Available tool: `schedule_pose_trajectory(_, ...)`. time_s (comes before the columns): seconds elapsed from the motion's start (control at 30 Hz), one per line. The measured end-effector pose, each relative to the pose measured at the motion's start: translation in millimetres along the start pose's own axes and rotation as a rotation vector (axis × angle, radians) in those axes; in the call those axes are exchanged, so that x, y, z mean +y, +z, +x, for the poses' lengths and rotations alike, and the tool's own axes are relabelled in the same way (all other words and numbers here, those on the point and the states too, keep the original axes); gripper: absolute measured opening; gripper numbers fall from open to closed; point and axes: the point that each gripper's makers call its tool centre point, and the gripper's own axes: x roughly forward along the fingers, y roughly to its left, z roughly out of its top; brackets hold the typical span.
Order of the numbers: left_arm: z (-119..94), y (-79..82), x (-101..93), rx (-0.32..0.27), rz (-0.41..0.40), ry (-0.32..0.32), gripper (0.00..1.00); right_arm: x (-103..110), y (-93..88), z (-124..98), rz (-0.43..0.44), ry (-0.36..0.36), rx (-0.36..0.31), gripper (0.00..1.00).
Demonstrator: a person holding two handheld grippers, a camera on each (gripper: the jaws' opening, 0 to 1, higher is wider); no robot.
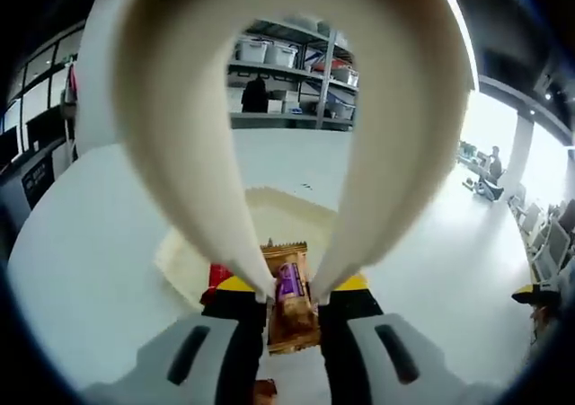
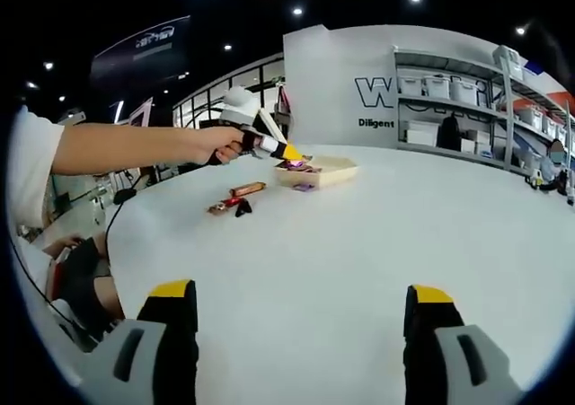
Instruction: Place the target food into the container with the food tongs after gripping and lifting it, then release it inside without dropping or visibly crushing the food.
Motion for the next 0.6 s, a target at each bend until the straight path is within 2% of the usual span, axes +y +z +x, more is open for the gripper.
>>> schedule_pose_trajectory(0.1,11.9,0.2,-0.7,0.022,0.026,-0.007,0.21,-6.8,-3.2,2.6,0.003,-0.012,0.013,0.94)
schedule_pose_trajectory(0.23,22.3,-3.9,-1.1,0.036,0.006,-0.016,0.21,-10.7,-6.0,5.2,0.006,-0.015,0.022,0.94)
schedule_pose_trajectory(0.37,30.4,-3.7,-2.5,0.024,0.007,-0.023,0.21,-15.0,-9.1,7.0,0.01,-0.018,0.031,0.94)
schedule_pose_trajectory(0.47,37.8,-8.4,-1.3,0.041,0.028,-0.018,0.22,-17.6,-10.1,8.0,0.01,-0.021,0.037,0.94)
schedule_pose_trajectory(0.6,43.3,-9.0,0.0,0.021,0.039,-0.024,0.22,-19.8,-9.8,8.3,0.014,-0.025,0.038,0.94)
